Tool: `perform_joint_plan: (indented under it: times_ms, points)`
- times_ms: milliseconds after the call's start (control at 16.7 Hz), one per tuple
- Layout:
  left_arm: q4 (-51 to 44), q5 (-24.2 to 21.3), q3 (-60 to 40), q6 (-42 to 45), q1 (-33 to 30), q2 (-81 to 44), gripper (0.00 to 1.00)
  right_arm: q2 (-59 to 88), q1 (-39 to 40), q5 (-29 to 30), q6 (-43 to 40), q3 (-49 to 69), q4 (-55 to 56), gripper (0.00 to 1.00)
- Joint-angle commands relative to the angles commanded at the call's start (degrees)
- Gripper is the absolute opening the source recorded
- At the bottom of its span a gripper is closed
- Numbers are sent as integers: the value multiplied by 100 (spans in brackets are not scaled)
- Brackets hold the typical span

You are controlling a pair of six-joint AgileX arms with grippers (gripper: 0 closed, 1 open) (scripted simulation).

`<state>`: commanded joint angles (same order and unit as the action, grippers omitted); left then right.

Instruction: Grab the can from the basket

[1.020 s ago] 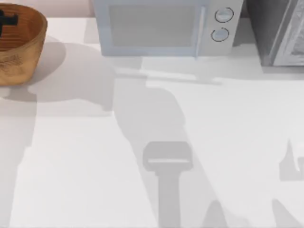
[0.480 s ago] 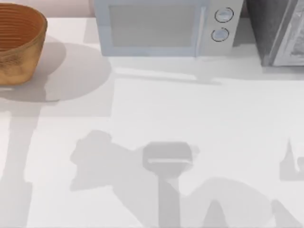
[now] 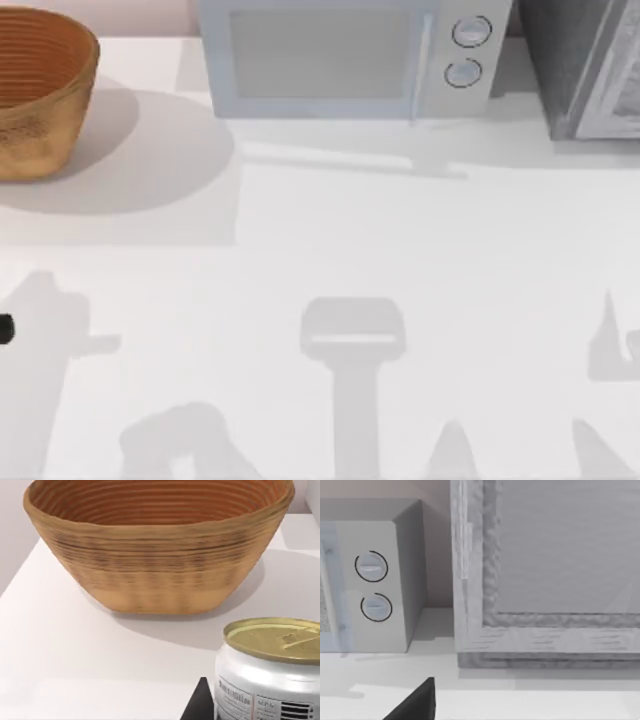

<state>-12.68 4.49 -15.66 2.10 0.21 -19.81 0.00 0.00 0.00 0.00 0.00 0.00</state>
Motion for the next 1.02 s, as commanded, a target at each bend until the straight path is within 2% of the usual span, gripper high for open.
perform_joint_plan:
  times_ms: [180, 420, 840, 1020]
  points:
    - [713, -233, 977, -121, -20, 1204, 0, 0, 0, 0, 0, 0, 0, 100]
    - [1240, -437, 1541, -205, -21, 1944, 0, 0, 0, 0, 0, 0, 0, 100]
    - [1286, -469, 1533, -193, -17, 1906, 0, 0, 0, 0, 0, 0, 0, 100]
    - [1580, -757, 1276, -149, -62, 1408, 0, 0, 0, 0, 0, 0, 0, 100]
